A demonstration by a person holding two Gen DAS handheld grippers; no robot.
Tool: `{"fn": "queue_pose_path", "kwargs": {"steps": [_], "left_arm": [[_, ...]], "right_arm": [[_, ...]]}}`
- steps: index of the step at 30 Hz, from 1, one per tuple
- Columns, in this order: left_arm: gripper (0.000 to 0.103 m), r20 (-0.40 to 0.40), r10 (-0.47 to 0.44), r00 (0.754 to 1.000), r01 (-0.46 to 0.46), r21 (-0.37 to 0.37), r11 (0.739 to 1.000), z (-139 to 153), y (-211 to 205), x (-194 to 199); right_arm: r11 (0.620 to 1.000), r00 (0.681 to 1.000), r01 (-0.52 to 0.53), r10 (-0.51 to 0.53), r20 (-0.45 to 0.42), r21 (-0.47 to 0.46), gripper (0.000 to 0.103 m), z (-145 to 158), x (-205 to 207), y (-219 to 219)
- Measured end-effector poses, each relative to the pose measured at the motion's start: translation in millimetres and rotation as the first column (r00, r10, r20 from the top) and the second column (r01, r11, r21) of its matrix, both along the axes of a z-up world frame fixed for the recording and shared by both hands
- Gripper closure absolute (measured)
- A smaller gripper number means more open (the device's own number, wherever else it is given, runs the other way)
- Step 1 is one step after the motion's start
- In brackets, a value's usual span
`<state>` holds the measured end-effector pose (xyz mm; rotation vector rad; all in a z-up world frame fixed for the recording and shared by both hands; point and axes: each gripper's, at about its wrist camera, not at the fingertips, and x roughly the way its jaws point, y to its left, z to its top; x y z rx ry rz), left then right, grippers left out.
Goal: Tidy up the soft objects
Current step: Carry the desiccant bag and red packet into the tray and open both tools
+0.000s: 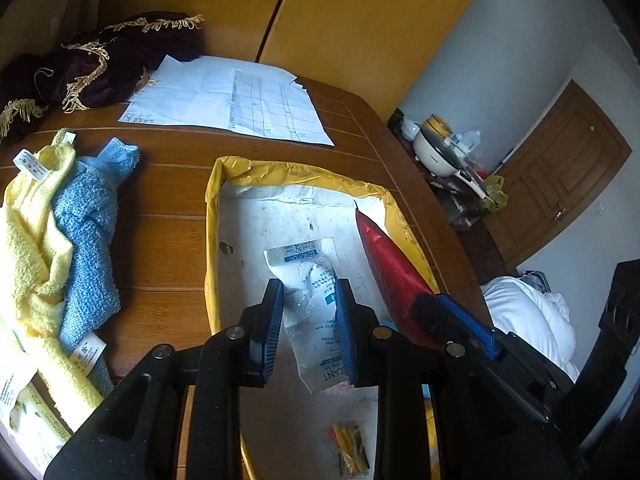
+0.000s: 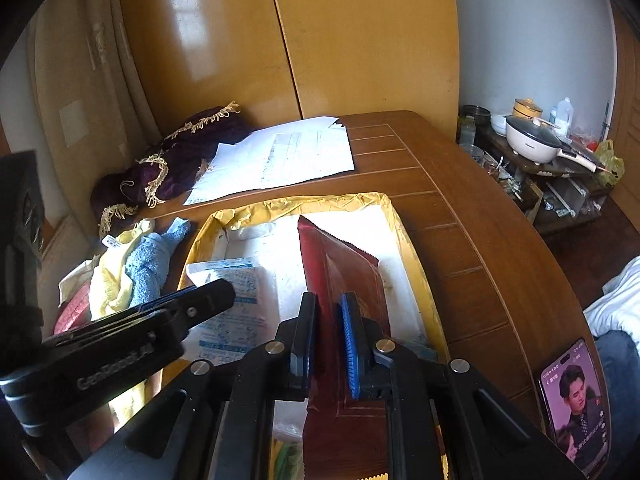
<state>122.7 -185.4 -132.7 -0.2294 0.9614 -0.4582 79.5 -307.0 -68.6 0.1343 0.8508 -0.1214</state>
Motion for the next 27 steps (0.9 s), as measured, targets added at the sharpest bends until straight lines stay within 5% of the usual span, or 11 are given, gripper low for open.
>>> {"fn": "queue_pose_path", "kwargs": {"steps": [12,17,20,27], "left_arm": [[0.078,-0.049,-0.021,0.999,0.02,-0.021,1.0,-14,-2,5],[0.06,-0.048,-0.025,0.999,0.022,-0.077,0.997,-11,4,4],[0.047,-0.041,-0.043,0.998,0.038,-0.12,0.992,-4,10,2],[0.037,0.019,-0.013,1.0,0.016,-0.155,0.988,13,31,-27]], "right_arm": [[0.985,0.999,0.0,0.007,-0.039,0.175,0.084,-15,3,-10],[0.975,0.999,0.032,-0.023,-0.046,0.22,0.082,-18,2,-16],[0.97,0.998,0.052,-0.04,-0.052,0.238,0.061,-20,1,-22],[0.968,0.996,0.076,-0.062,-0.066,0.238,0.054,-24,-2,-33]]}}
